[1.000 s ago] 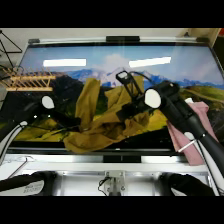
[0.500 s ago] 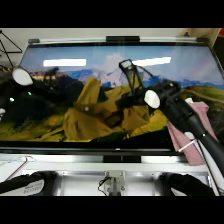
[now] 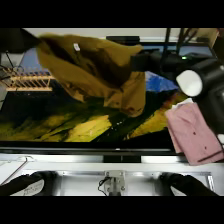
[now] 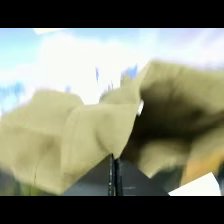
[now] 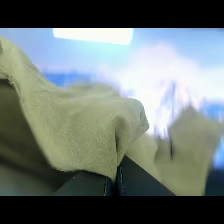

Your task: Fold the shirts.

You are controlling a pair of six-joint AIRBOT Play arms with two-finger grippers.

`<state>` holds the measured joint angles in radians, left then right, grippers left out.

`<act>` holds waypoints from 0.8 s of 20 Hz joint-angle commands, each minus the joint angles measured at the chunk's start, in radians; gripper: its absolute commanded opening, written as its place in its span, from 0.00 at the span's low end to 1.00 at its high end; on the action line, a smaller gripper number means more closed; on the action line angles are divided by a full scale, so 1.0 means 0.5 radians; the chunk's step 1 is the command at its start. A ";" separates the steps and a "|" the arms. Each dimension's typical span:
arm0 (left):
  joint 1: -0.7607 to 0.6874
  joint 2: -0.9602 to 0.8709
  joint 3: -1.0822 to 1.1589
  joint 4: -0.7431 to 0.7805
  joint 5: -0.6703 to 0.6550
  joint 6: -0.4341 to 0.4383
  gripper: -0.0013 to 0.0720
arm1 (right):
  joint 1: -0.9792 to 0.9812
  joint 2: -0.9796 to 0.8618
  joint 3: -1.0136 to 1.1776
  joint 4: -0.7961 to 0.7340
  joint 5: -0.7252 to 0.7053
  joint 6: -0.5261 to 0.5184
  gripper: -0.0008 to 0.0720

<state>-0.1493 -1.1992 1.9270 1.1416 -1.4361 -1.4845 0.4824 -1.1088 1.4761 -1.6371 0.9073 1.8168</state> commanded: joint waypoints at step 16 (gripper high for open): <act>-0.671 0.402 -1.996 0.537 0.353 -0.266 0.06 | 0.522 0.218 -0.935 -0.242 0.098 -0.089 0.82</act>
<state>-0.4732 -1.0355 0.9489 1.4002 -1.2728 -1.6039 0.7395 -0.9768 0.9440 -1.7073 0.9970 1.9141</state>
